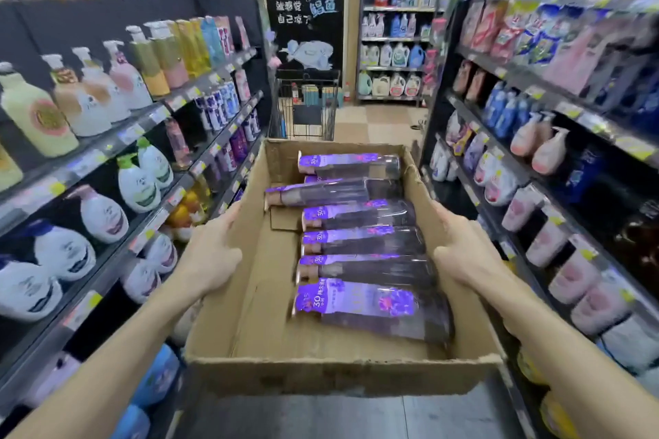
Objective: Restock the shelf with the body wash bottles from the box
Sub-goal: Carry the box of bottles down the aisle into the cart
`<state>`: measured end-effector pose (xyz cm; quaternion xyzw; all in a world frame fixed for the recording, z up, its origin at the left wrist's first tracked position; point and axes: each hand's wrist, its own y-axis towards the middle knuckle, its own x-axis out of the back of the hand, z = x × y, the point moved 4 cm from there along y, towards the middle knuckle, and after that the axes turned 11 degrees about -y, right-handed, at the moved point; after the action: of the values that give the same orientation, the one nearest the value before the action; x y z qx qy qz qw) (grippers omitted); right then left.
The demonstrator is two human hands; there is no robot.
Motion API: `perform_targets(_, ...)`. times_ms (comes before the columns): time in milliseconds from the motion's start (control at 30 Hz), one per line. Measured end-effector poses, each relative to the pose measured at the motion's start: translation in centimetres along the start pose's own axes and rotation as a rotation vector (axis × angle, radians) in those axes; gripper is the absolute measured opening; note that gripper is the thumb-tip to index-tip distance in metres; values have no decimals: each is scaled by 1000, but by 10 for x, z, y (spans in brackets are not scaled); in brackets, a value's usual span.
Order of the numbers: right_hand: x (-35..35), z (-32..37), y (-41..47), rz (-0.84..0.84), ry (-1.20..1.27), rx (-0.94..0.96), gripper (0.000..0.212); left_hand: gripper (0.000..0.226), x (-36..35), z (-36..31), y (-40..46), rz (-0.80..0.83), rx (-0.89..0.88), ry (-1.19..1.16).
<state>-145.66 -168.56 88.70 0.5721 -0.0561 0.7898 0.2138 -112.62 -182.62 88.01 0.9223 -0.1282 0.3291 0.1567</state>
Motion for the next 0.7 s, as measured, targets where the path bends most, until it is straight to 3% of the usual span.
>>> perform_targets(333, -64, 31, 292, 68, 49, 3, 91, 89, -33, 73, 289, 11, 48, -24)
perform_targets(700, -130, 54, 595, 27, 89, 72, 97, 91, -58, 141, 586, -16, 15, -2)
